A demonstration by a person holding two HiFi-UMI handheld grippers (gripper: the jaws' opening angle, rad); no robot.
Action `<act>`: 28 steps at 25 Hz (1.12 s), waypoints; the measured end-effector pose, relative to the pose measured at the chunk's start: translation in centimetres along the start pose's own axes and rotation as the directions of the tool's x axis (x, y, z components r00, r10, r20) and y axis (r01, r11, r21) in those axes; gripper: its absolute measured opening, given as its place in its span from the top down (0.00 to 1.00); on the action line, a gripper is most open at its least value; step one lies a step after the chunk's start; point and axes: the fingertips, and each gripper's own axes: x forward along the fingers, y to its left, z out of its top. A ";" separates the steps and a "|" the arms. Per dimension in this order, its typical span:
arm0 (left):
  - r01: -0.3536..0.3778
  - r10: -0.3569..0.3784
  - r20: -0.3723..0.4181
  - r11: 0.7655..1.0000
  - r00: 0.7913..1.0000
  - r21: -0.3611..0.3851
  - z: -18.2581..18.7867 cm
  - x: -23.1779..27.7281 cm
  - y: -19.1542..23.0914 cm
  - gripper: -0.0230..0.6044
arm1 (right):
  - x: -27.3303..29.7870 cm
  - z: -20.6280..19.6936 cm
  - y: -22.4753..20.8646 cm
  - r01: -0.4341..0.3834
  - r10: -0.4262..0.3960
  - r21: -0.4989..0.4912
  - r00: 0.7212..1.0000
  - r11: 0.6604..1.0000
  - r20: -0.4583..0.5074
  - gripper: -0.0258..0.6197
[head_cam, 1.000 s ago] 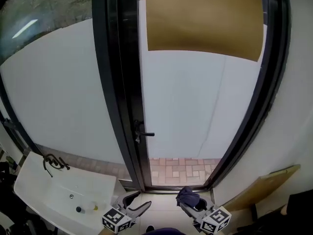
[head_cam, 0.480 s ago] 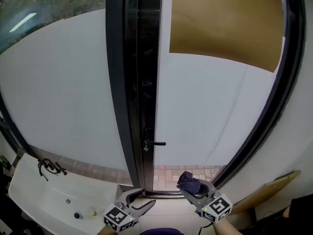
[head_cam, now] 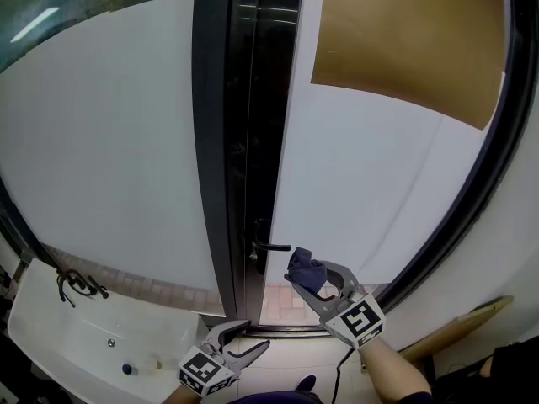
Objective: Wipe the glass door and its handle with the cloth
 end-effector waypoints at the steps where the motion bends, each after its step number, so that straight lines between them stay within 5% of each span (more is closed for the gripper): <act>1: 0.003 -0.003 0.000 1.000 1.000 0.005 0.1 0.1 0.0 0.58 | 0.8 0.4 -0.4 -0.001 0.002 -0.019 1.000 1.000 0.006 0.66; 8: -0.039 0.039 0.037 0.999 0.999 0.011 1.1 0.4 0.2 0.58 | 7.5 1.9 -4.9 0.038 -0.036 -0.186 0.999 0.982 0.015 0.66; 12: -0.059 0.059 0.044 0.998 0.997 -0.004 0.8 1.0 -0.3 0.58 | 11.4 2.1 -6.0 0.040 -0.056 -0.385 0.998 0.922 -0.030 0.66; 17: -0.085 0.086 0.028 0.996 0.996 -0.028 0.3 1.7 -0.2 0.58 | 16.3 0.4 -5.6 -0.016 -0.065 -0.657 0.993 0.754 -0.098 0.67; 23: -0.126 0.127 0.037 0.992 0.991 -0.024 0.4 2.2 0.5 0.58 | 20.3 -2.4 -6.1 -0.068 -0.136 -0.882 0.980 0.466 -0.148 0.67; 28: -0.146 0.148 0.034 0.988 0.988 -0.045 0.4 2.5 0.8 0.58 | 20.8 -4.6 -7.2 -0.122 -0.146 -0.913 0.970 0.390 -0.193 0.67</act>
